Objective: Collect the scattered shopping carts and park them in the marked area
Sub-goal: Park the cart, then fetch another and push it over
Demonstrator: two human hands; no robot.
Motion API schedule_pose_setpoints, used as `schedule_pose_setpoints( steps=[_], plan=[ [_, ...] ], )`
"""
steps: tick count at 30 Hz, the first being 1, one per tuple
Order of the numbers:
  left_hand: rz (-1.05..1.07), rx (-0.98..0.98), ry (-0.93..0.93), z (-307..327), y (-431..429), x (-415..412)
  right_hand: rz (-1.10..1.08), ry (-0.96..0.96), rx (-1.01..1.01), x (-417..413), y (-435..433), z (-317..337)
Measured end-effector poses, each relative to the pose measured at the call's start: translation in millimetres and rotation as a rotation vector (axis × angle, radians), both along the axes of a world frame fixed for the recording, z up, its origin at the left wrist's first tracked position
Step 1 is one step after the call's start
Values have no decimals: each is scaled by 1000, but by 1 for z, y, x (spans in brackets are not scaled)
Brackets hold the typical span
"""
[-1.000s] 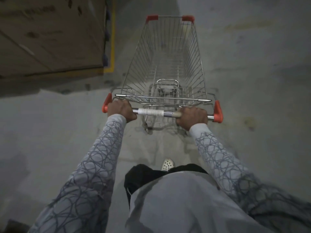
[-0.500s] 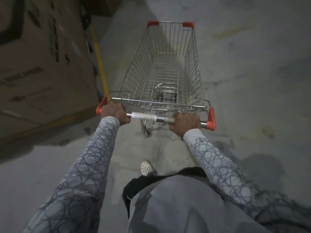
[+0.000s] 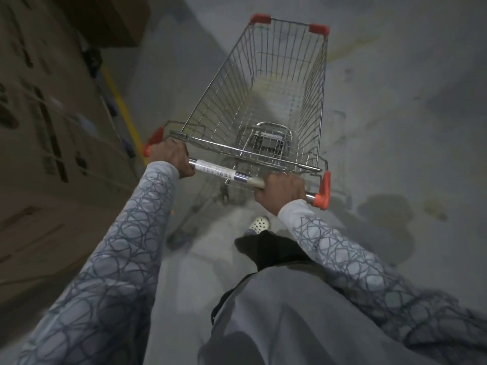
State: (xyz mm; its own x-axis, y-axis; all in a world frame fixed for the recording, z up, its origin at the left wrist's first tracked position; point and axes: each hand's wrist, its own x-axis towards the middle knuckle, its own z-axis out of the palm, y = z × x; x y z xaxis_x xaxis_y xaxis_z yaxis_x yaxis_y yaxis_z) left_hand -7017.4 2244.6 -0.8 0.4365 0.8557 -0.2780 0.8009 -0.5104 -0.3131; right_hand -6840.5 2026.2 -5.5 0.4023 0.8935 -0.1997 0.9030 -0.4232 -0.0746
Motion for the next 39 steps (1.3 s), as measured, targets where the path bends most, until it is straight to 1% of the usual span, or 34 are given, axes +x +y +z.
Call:
schedule_pose_setpoints(
  steps=[2, 4, 6, 10, 13, 19, 23, 26, 31, 39],
  plan=[
    [-56, -22, 75, -2, 52, 16, -1, 24, -17, 12, 46, 6],
    [-98, -18, 145, -4, 106, 37, -20, 89, -39, 29, 92, 8],
    [-93, -25, 130, -8, 156, 60, -45, 160, -57, 48, 137, 8],
    [-111, -69, 123, -1, 242, 106, -53, 187, -53, 80, 221, 6],
    [-169, -40, 141, -1, 311, 142, -85, 227, -20, 103, 282, 5],
    [-318, 58, 93, -13, 469, 220, -211, 200, 52, 151, 418, 1],
    [-360, 34, 99, -9, 564, 284, -308, 198, 80, 190, 505, 8],
    [-423, 22, 135, -5, 627, 333, -413, 231, 86, 221, 566, 9],
    [-514, 35, 154, -4, 724, 409, -497, 195, 23, 271, 666, 1],
    [-711, 96, 57, -5, 873, 549, -626, 149, 53, 378, 809, -4]
  ],
)
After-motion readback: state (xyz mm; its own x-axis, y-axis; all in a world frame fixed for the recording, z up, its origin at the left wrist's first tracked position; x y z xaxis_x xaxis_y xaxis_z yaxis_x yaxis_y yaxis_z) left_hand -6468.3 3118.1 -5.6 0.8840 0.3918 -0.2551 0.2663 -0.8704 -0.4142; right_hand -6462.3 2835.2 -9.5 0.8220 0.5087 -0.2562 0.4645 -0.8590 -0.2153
